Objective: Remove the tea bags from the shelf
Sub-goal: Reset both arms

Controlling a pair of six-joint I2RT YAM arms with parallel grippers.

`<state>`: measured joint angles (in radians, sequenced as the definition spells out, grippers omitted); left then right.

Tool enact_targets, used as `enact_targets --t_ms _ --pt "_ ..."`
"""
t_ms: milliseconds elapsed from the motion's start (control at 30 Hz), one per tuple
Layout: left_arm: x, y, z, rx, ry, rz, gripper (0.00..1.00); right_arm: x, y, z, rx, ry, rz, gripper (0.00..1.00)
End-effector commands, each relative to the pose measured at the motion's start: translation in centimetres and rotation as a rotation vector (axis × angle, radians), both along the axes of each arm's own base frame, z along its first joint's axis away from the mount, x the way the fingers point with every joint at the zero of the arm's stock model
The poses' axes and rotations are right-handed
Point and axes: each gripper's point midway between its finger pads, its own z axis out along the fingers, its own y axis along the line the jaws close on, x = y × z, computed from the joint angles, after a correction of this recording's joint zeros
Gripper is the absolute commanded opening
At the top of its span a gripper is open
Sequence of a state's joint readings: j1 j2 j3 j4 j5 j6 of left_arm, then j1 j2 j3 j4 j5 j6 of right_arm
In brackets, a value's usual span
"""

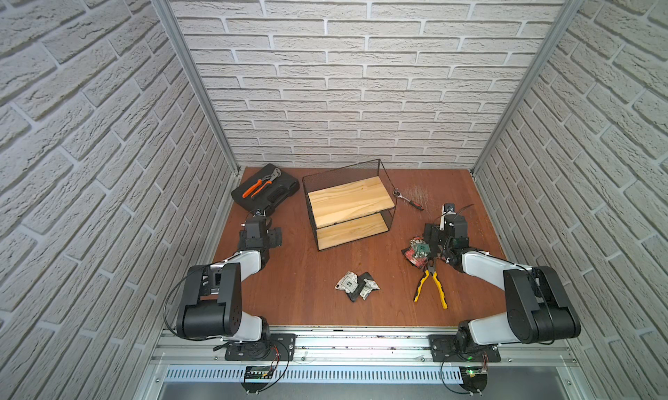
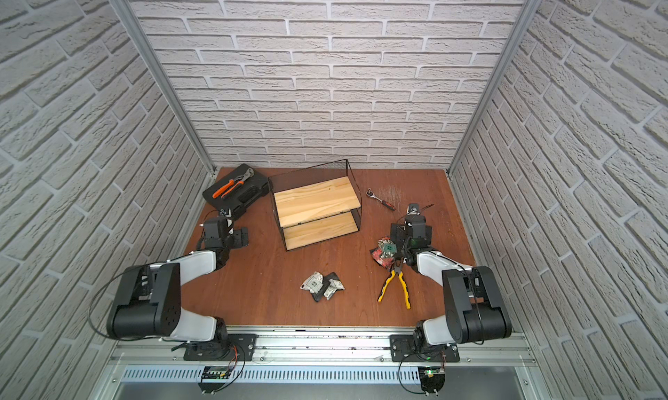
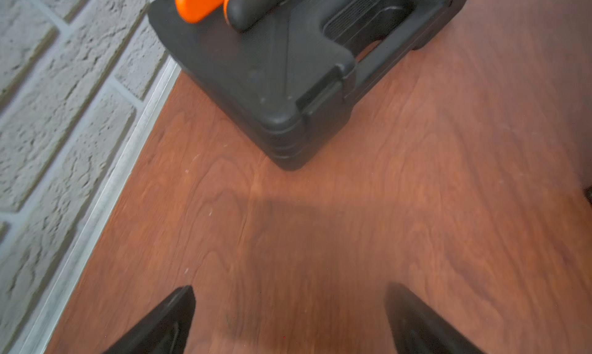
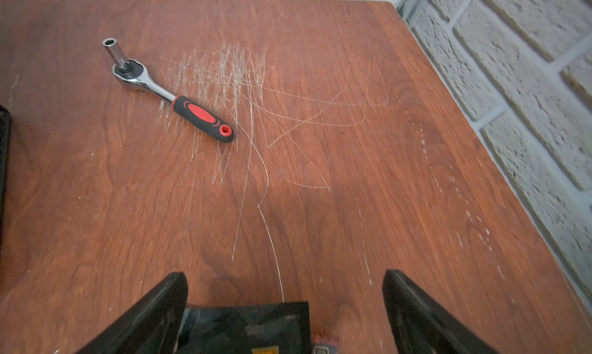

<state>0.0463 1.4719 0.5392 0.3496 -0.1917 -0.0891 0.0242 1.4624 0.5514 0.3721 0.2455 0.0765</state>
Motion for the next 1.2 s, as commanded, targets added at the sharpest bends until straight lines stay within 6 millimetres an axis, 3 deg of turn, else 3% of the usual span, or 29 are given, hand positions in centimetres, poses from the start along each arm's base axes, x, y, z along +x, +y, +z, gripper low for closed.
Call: enact_targets --t_ms 0,133,267,333,400,1167 --pt "2.9 -0.1 3.2 0.009 -0.143 -0.048 0.98 2.2 0.3 2.2 -0.007 -0.133 0.065 0.99" --pt "2.9 0.3 2.8 0.012 -0.188 -0.041 0.98 1.4 0.8 2.4 0.004 -0.207 0.098 1.0" --pt "1.6 -0.1 3.0 0.031 -0.295 -0.047 0.98 -0.2 -0.6 2.1 -0.007 -0.308 0.015 0.99" --pt "0.8 0.3 2.6 0.041 -0.329 -0.021 0.98 0.1 -0.6 1.9 -0.008 -0.277 0.017 1.0" --pt "1.5 0.3 2.5 0.04 -0.304 -0.024 0.98 0.4 -0.5 1.7 -0.017 -0.253 0.014 0.99" --pt "1.5 0.2 2.4 0.038 -0.294 -0.028 0.98 0.5 -0.4 1.7 -0.027 -0.252 0.017 0.99"
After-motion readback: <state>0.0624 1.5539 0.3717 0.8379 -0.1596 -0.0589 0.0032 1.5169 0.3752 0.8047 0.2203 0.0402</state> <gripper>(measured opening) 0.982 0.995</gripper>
